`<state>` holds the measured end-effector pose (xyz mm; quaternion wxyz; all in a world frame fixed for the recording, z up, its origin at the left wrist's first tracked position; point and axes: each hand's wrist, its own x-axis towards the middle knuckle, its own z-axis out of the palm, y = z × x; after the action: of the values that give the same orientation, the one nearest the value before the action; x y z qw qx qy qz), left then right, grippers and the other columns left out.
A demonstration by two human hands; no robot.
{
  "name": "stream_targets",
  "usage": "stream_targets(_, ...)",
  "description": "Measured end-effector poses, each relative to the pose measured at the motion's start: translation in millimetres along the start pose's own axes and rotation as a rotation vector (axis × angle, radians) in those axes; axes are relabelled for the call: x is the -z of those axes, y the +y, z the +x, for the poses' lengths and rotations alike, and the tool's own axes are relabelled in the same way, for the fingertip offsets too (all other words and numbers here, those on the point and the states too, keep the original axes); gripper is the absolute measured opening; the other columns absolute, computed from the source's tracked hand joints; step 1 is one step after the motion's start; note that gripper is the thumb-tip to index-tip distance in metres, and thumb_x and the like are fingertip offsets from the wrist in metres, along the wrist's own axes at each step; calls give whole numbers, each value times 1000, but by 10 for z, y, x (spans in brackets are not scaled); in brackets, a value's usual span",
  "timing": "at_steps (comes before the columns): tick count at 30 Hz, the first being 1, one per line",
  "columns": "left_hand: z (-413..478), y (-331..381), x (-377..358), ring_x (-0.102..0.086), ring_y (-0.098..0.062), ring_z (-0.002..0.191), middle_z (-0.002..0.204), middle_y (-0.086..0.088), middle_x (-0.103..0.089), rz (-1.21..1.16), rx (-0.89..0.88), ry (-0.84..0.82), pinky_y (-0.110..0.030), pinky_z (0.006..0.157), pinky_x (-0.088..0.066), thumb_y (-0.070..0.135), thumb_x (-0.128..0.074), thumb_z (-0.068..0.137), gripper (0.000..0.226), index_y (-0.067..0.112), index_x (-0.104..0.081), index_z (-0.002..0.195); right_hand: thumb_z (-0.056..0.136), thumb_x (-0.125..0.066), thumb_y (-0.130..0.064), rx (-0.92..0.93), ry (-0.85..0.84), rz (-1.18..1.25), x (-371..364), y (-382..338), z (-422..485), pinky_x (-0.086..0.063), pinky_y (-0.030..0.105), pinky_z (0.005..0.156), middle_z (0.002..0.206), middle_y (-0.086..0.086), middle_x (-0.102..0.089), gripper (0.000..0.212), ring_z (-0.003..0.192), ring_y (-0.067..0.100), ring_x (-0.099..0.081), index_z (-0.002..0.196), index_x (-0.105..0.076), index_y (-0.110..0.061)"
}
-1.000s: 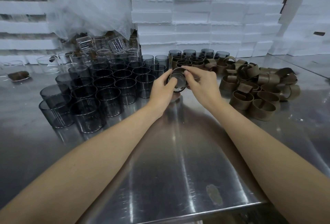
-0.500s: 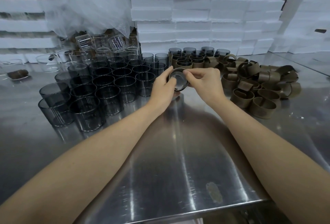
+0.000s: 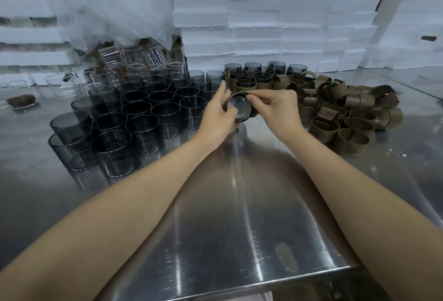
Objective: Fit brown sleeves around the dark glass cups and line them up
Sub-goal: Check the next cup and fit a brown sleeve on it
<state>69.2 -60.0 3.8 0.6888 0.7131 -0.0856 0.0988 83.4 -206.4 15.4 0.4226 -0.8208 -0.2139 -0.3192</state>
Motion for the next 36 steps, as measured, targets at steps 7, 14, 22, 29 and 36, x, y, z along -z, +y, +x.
stream_targets(7,-36,-3,-18,-64,-7,105,138,-4,-57,-141,12,14,-31,74,-61,-11,-49,91,67,11,-28,152,85,-73,-23,-146,38,132,28,64,50,-52,13,75,79,-13,-73,6,75,-5,-65,88,-77,-20)
stream_targets(14,-22,17,4,-58,-20,121,130,-5,-58,-288,28,50,-33,82,-60,14,-64,93,47,8,-49,137,90,-58,-48,-591,-337,780,0,131,24,-57,35,85,108,4,-73,32,99,23,-70,108,-71,-25)
stream_targets(22,23,43,85,-63,-5,80,96,5,-68,-306,188,-115,-20,64,-47,54,-53,92,37,25,-63,113,87,-58,-52,-682,-376,975,-3,49,13,-54,34,88,119,13,-62,47,108,27,-60,120,-63,-19)
stream_targets(29,22,71,85,-56,-7,70,89,0,-64,-512,302,-117,-16,57,-44,46,-55,95,41,13,-61,120,91,-58,-49,-782,-301,1060,-37,-47,46,-52,27,82,106,6,-67,45,96,18,-61,117,-66,-13)
stream_targets(36,15,133,36,-66,-7,67,83,-3,-71,-753,326,-95,-13,56,-52,39,-55,96,36,7,-61,110,90,-62,-44,-959,-173,1358,-59,-152,75,-57,30,68,119,9,-62,42,104,23,-63,113,-64,-9)
